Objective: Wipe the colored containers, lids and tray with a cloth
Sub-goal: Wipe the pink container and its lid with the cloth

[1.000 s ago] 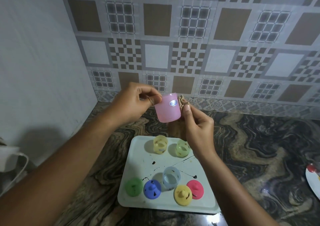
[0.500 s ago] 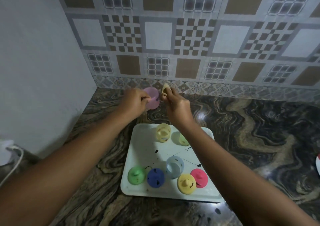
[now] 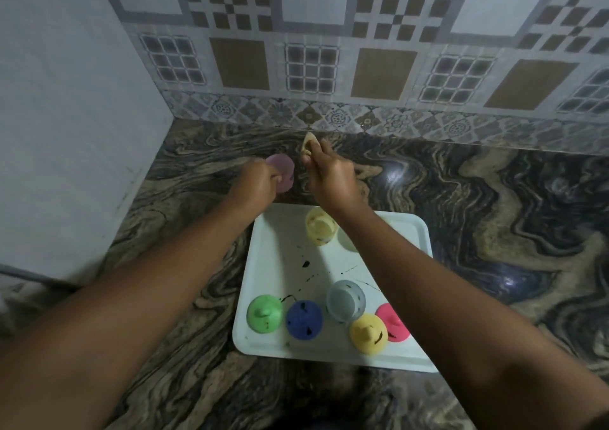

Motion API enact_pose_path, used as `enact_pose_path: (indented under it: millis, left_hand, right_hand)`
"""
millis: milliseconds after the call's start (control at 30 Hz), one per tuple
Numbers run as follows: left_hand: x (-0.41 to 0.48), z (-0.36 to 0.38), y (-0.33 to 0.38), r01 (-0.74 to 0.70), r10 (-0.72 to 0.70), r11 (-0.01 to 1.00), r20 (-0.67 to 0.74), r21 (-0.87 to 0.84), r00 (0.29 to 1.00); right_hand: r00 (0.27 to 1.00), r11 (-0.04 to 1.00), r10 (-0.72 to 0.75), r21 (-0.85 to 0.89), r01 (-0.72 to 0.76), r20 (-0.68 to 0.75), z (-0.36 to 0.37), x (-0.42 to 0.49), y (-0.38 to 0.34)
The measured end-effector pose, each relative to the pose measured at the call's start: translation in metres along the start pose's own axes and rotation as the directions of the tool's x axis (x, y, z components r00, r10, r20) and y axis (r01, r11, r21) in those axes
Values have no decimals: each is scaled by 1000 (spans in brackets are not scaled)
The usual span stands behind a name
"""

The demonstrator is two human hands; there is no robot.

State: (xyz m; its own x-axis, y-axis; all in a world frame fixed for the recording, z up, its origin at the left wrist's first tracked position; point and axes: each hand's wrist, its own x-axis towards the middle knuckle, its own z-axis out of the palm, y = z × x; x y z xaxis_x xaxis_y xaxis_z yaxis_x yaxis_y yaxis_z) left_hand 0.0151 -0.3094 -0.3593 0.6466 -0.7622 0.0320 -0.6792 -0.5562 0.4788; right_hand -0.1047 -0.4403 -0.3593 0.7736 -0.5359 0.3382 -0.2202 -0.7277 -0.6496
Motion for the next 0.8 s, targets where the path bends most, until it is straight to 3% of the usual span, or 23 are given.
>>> enact_pose_path:
  millis: [267,500,633,800]
  left_hand:
    - [-1,12,-12,-20,18,998,37,65,999]
    - [-9,8,-9,-7,10,986,-17,170,1000]
    - [-20,-12,0,28,-19,995,-101,94,995]
    - [-43,-37,50,-68,58,996,-177,-52,983]
  right_hand:
    - [1000,999,10,41,-10,-14,13,-4,0]
    - [997,999,5,54,-1,-73,8,-5,0]
    - [990,990,48,138,-29,-134,-13,-18,-13]
    - [986,959,102,275,-62,-135,-66,-49,-37]
